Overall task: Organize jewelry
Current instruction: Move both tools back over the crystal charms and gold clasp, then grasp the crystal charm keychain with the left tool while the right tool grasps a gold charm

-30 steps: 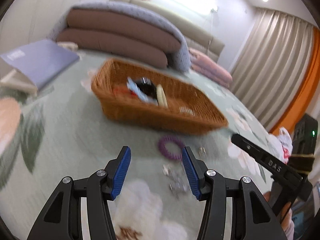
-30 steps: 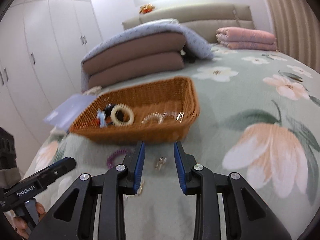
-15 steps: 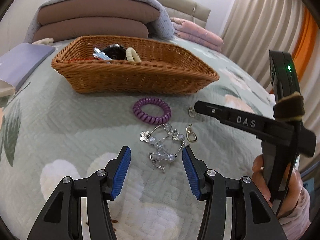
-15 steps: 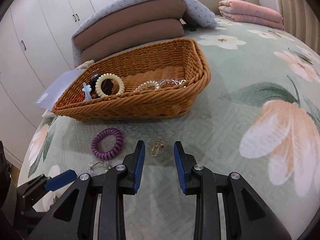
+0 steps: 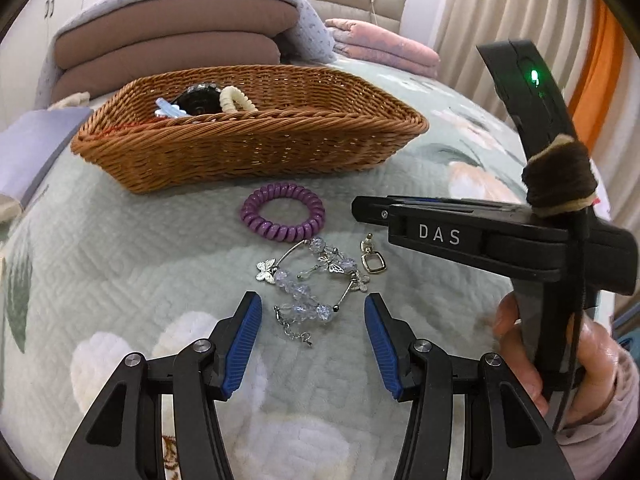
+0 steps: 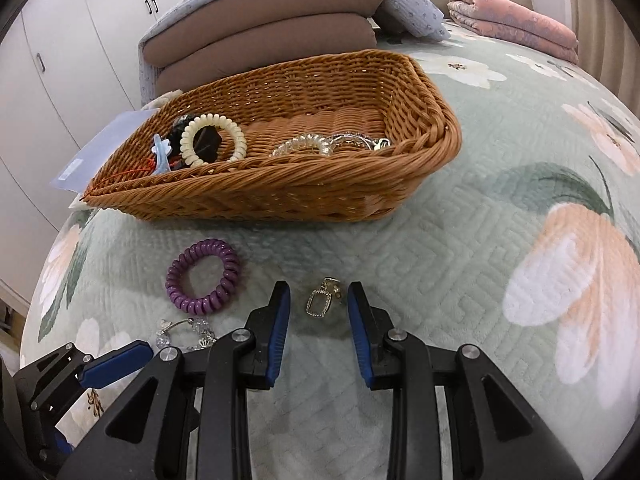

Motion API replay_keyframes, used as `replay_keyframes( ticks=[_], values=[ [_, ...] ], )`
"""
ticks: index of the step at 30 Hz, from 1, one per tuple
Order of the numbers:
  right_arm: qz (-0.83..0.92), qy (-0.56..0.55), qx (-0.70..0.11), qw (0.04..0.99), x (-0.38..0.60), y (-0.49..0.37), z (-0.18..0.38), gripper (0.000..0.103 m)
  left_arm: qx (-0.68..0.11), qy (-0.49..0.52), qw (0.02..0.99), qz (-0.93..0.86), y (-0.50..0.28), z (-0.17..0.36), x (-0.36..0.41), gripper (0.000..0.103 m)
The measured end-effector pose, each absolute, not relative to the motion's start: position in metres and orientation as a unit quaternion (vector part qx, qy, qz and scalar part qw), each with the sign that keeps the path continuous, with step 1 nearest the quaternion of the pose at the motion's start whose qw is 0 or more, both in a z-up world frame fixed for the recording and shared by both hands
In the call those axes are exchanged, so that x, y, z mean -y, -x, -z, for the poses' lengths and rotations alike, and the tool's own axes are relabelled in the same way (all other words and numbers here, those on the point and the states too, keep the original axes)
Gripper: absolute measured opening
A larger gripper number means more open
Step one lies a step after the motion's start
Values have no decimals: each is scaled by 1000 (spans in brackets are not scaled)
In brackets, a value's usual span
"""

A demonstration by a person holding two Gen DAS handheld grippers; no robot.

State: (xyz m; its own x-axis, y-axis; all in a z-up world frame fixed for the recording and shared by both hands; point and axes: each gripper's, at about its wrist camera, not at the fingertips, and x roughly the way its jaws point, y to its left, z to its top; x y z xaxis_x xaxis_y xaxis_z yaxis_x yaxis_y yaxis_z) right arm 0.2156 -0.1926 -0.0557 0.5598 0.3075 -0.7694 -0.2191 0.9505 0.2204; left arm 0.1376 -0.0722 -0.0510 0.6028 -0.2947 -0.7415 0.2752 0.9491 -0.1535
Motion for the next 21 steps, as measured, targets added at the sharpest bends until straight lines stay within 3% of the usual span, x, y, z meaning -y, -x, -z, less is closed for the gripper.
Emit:
replay_keyframes(
  ticks=[9,12,15,17,21],
  values=[
    [-143,-32,-444,884,187,-215,57,32,-420,-34,897,135,-141,53,90,54],
    [-145,-29,-443,884,186,-215,57,28,-418,-36,898,133,-141,52,90,46],
    [-145,-27,-441,885,185,-213,57,14,-417,-26,898,136,-141,52,85,37],
    [-144,-22,-439,887,183,-211,57,14,-416,-20,898,139,-140,52,83,27],
    [-142,-13,-432,890,181,-207,54,14,-413,-12,899,143,-139,52,80,18]
  ],
)
